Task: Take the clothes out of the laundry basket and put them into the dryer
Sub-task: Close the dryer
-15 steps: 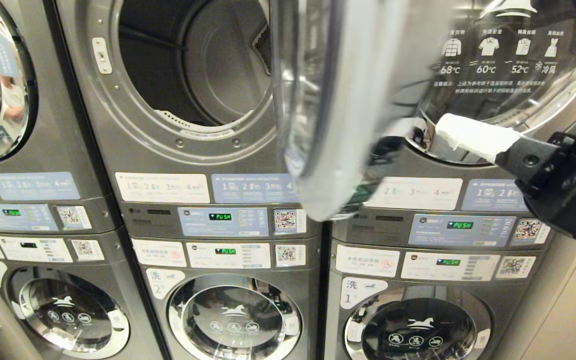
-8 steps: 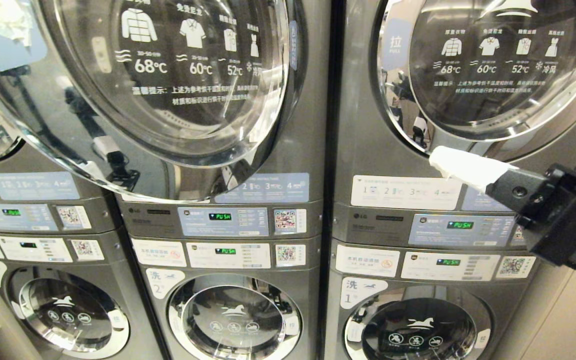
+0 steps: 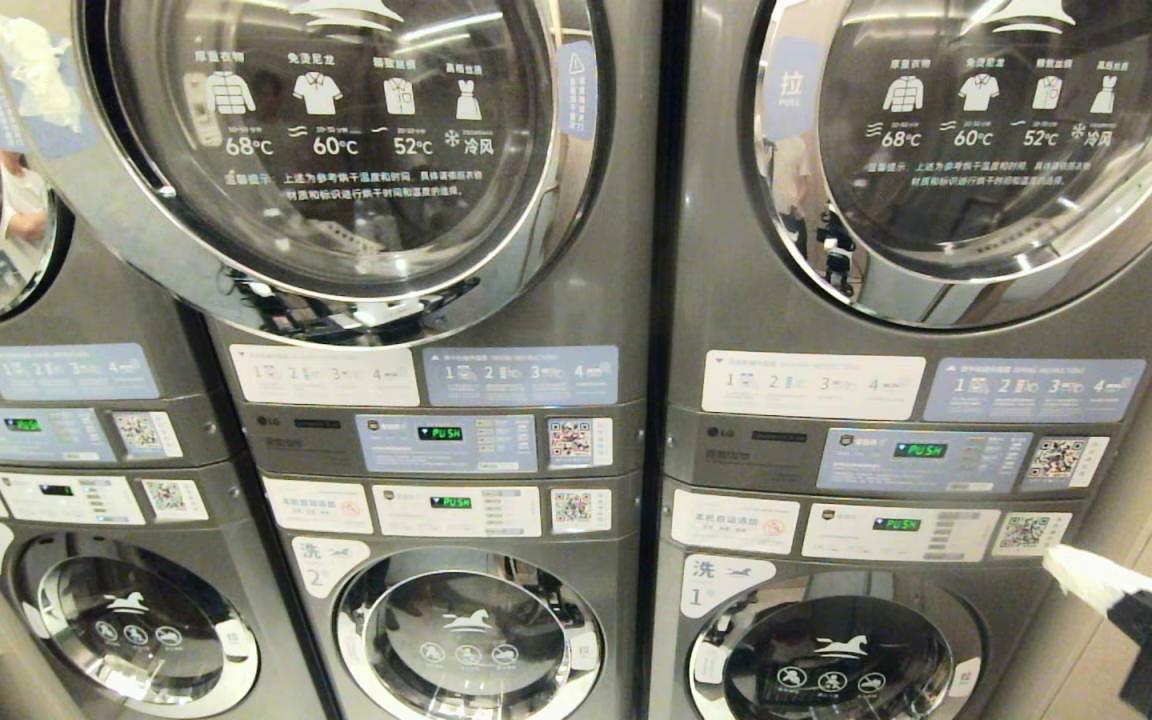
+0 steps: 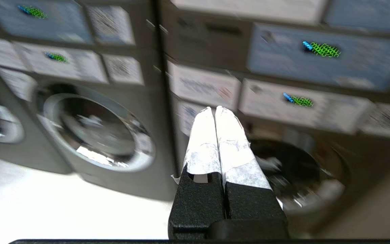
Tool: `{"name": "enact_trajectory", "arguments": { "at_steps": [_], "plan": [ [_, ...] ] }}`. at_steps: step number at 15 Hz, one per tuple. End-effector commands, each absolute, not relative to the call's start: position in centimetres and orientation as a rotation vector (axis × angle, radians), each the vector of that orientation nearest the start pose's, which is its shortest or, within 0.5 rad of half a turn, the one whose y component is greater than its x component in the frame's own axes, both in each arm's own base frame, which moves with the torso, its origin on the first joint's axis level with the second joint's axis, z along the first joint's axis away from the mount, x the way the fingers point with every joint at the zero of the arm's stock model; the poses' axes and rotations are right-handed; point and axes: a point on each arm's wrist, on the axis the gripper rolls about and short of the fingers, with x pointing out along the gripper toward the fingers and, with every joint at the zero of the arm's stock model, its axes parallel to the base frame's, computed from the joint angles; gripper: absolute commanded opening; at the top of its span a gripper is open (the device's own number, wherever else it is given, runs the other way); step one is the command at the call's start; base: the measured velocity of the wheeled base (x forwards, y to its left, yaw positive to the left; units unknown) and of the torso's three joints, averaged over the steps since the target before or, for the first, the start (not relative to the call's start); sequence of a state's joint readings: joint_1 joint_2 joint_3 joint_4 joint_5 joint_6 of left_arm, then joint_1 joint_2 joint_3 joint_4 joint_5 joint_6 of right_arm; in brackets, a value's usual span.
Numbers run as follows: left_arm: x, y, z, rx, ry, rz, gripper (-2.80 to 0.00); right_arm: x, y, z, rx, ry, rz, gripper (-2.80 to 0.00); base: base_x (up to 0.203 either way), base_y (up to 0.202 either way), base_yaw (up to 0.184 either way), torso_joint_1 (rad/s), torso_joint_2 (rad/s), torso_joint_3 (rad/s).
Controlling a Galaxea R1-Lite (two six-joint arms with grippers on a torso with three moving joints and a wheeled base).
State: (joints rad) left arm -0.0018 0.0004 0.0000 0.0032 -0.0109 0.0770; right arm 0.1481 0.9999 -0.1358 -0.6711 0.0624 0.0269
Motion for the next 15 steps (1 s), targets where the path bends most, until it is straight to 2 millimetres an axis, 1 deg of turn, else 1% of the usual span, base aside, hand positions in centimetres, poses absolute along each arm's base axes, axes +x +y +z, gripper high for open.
{"name": "enact_trajectory", "arguments": {
  "at_steps": [1, 4, 5, 6, 7, 11, 13, 15],
  "plan": [
    [-2.3, 0.0, 7.5, 0.078, 0.003, -0.012, -2.8, 7.4, 0.7, 13.9, -0.006, 0.137, 0.134, -2.8, 0.0, 0.0, 0.0, 0.0, 0.0, 0.0],
    [-2.3, 0.0, 7.5, 0.08, 0.001, -0.014, -2.8, 2.0, 0.3, 11.8, -0.038, 0.105, 0.12, -2.8, 0.0, 0.0, 0.0, 0.0, 0.0, 0.0],
    [-2.3, 0.0, 7.5, 0.081, 0.001, -0.018, -2.8, 0.6, 0.2, 10.7, -0.038, 0.145, 0.124, -2.8, 0.0, 0.0, 0.0, 0.0, 0.0, 0.0],
    [-2.3, 0.0, 7.5, 0.08, 0.0, -0.017, -2.8, -0.4, 0.2, 9.6, -0.025, 0.197, 0.138, -2.8, 0.0, 0.0, 0.0, 0.0, 0.0, 0.0],
    [-2.3, 0.0, 7.5, 0.08, 0.001, -0.015, -2.8, -1.1, 0.3, 9.1, -0.008, 0.209, 0.158, -2.8, 0.0, 0.0, 0.0, 0.0, 0.0, 0.0],
    [-2.3, 0.0, 7.5, 0.081, 0.001, -0.017, -2.8, -2.9, 0.3, 8.5, 0.008, 0.054, 0.163, -2.8, 0.0, 0.0, 0.0, 0.0, 0.0, 0.0],
    [-2.3, 0.0, 7.5, 0.08, 0.001, -0.017, -2.8, -2.9, 0.2, 8.3, 0.022, 0.05, 0.118, -2.8, 0.0, 0.0, 0.0, 0.0, 0.0, 0.0],
    [-2.3, 0.0, 7.5, 0.075, 0.001, -0.015, -2.8, -2.9, 0.1, 8.3, 0.092, 0.054, 0.067, -2.8, 0.0, 0.0, 0.0, 0.0, 0.0, 0.0]
  ]
}}
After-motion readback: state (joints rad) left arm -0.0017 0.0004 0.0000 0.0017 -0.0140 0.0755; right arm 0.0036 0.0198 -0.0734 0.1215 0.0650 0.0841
